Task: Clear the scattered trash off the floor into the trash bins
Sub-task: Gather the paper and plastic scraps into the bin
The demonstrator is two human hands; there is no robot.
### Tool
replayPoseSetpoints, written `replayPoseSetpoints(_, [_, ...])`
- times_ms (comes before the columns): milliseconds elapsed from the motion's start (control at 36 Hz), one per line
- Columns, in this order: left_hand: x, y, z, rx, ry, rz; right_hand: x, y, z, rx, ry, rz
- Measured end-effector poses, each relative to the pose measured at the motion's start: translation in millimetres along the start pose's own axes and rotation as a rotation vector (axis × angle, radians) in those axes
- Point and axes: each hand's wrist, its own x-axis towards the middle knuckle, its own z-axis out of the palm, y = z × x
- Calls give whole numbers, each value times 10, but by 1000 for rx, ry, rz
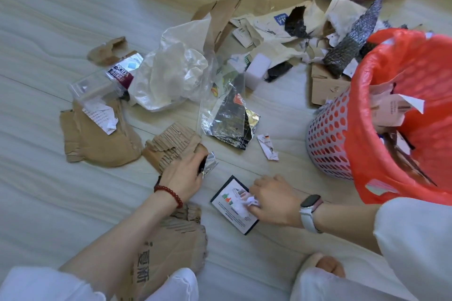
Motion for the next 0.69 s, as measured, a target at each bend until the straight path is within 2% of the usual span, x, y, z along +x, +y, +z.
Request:
replayPoseSetpoints(56, [-3, -9, -15, 0, 17, 17, 63, -56, 214, -40, -32, -52])
replayPoseSetpoints(111, [-7, -6, -8, 21, 25, 30, 160, -113, 357, -40, -19, -22])
replayPoseSetpoints(250, [-60, 20, 52, 50, -11, -8, 344, -329, 432, 145, 76, 236])
replayPoseSetpoints(500, [-42, -30, 5, 35, 59, -53, 427, -445, 451, 232, 1, 506])
replayPoseSetpoints(556, [-48, -24, -2, 41, 78, -57, 387, -413, 420, 193, -1, 428])
replayPoseSetpoints(611, [-55, -28, 5, 33, 113, -32, 311, -353, 381, 144, 50, 264])
replayPoseSetpoints(694, [-37, -65, 44, 65, 165, 29, 210, -192, 302, 80, 244, 56])
